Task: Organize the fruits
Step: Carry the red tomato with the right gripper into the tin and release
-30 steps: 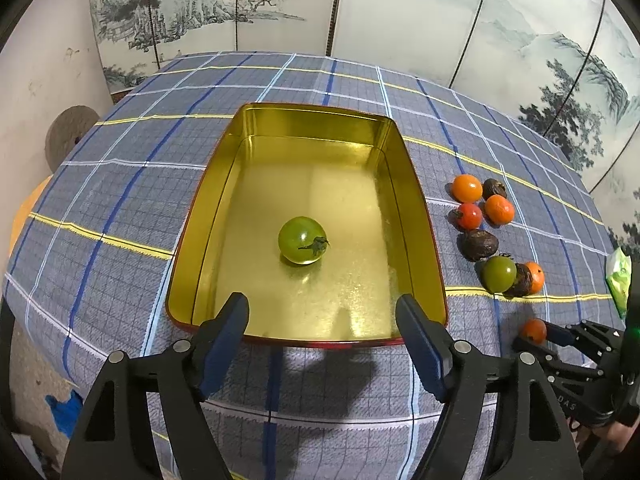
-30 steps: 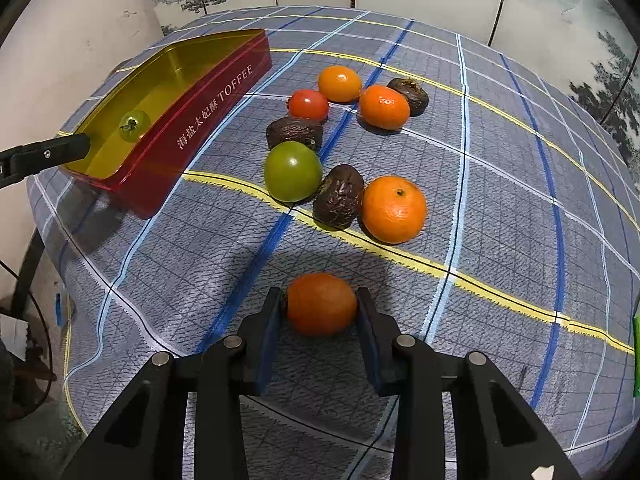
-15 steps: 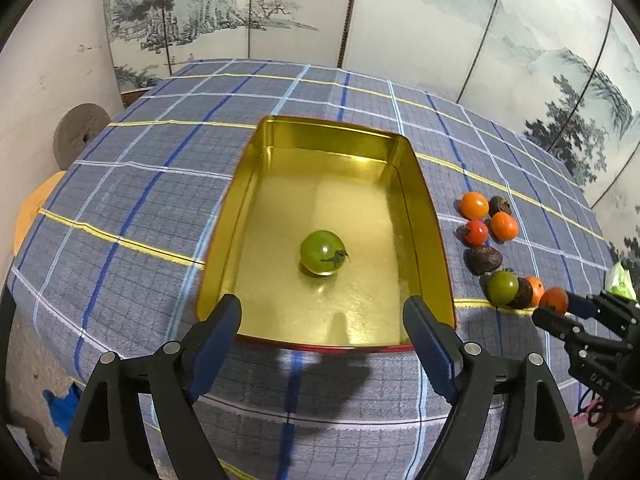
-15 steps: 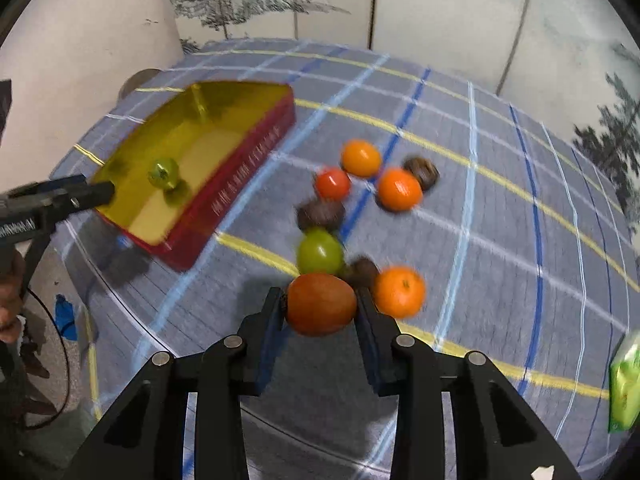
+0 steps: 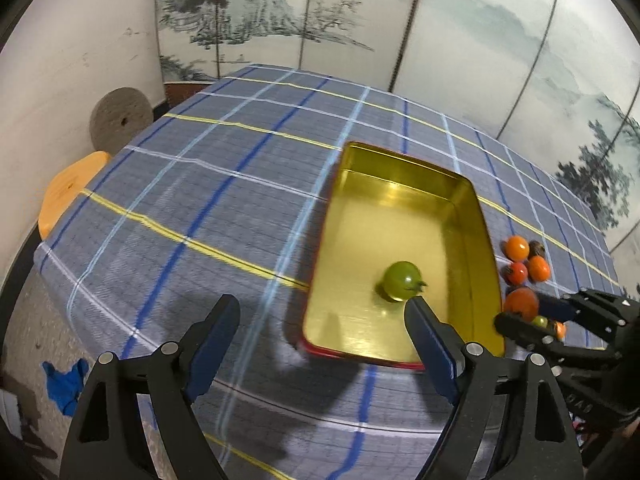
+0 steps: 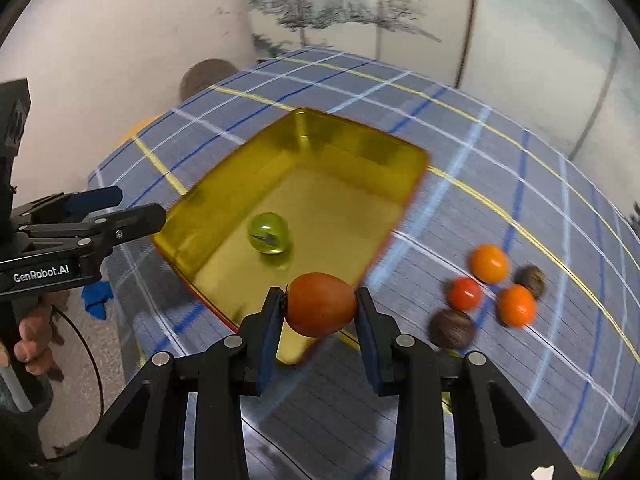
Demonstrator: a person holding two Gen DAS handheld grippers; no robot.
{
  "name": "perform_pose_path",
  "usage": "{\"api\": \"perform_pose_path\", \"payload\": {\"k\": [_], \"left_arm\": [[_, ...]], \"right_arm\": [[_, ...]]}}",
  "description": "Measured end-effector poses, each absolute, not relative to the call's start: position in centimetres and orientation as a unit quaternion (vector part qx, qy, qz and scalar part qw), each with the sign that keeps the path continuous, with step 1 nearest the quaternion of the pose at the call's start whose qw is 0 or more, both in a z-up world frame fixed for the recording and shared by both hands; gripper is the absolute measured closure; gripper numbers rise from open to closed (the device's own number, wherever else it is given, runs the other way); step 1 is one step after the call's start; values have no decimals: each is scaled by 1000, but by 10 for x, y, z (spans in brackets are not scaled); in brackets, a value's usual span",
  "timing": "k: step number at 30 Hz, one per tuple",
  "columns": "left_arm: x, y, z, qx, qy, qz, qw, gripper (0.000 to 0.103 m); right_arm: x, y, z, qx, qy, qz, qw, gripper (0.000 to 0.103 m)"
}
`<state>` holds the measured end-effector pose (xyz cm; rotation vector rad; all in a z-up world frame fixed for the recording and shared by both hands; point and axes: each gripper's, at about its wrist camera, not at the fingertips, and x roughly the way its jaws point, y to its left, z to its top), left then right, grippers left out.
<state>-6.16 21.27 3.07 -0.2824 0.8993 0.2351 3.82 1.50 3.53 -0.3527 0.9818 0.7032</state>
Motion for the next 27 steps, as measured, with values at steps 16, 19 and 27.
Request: {"api": "perform_pose_path", "payload": {"k": [16,19,27], "left_arm": [[-67,240,19,-155,440,139,874,18],[-67,242,16,-158,442,141,872,18],[-67,243,12,-161,445,140,870,18]], "right_arm": [[54,70,-6,-209,499,345,767,71],[54,75,-11,-219,504,342,762,71],[61,80,-21,-223,515,332,758,70]]}}
